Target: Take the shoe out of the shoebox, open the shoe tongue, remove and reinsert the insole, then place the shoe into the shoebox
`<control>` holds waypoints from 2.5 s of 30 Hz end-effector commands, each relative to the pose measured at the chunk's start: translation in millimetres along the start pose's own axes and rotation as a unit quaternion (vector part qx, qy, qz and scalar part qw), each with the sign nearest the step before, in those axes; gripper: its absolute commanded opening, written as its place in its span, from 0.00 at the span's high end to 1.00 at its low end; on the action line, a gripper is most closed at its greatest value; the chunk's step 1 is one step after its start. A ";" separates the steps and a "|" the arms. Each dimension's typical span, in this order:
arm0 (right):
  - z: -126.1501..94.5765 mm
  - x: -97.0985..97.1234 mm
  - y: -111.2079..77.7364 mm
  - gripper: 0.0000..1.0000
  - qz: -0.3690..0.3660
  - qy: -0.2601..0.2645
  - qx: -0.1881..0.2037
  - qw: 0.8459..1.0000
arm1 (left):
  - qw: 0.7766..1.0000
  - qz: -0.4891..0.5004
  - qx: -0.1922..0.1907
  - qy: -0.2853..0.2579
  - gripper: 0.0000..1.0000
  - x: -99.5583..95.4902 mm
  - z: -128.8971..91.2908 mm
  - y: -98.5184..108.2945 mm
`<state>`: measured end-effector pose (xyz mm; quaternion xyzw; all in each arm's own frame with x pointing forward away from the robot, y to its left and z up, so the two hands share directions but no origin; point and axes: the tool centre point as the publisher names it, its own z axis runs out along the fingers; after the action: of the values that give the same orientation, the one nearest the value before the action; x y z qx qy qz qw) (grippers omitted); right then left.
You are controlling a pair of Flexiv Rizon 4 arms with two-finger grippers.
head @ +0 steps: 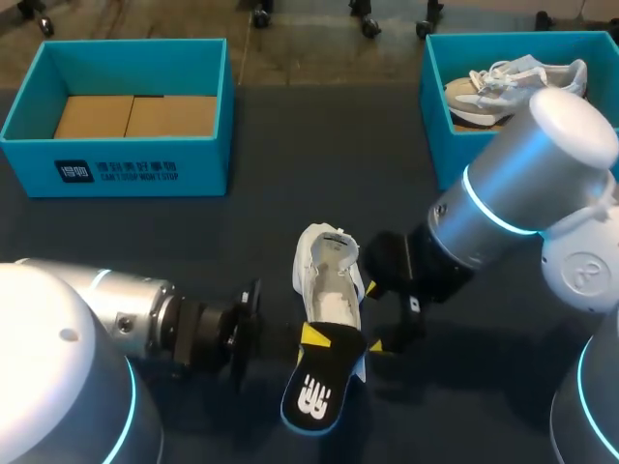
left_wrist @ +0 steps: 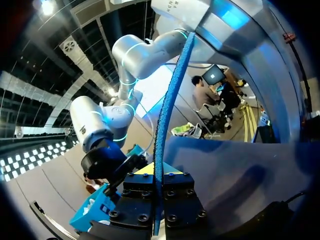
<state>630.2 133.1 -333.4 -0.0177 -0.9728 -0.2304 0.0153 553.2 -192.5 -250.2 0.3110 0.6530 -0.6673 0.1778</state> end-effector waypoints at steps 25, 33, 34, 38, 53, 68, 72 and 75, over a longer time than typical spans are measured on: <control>1.8 -20.7 -11.2 0.00 0.011 -0.006 0.045 0.999 | 0.999 -0.024 0.023 0.016 1.00 -10.3 2.4 26.2; 3.4 -20.7 -11.3 0.00 0.016 -0.025 0.048 0.998 | 0.999 -0.031 0.028 0.014 1.00 -10.7 -1.0 22.6; 3.4 -20.7 -11.3 0.00 0.016 -0.025 0.048 0.998 | 0.999 -0.030 0.029 0.015 1.00 -9.8 -0.5 21.4; 3.4 -20.7 -11.3 0.00 0.016 -0.025 0.048 0.998 | 0.999 -0.036 0.032 0.017 1.00 -7.5 0.4 22.3; 3.4 -20.7 -11.3 0.00 0.016 -0.025 0.048 0.998 | 0.998 -0.041 0.030 0.021 1.00 -6.9 8.9 36.0; 3.4 -20.7 -11.3 0.00 0.016 -0.025 0.048 0.998 | 0.997 -0.069 0.030 0.012 1.00 -11.1 8.8 61.1; 3.4 -20.7 -11.3 0.00 0.016 -0.025 0.048 0.998 | 0.997 -0.068 0.035 0.015 1.00 -10.5 7.3 67.0; 3.4 -20.7 -11.3 0.00 0.016 -0.025 0.048 0.998 | 0.997 -0.066 0.038 0.017 1.00 -9.8 7.4 70.7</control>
<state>651.2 122.9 -340.3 -0.0374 -0.9824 -0.1830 -0.0025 599.3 -204.6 -291.5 0.2827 0.6534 -0.6931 0.1131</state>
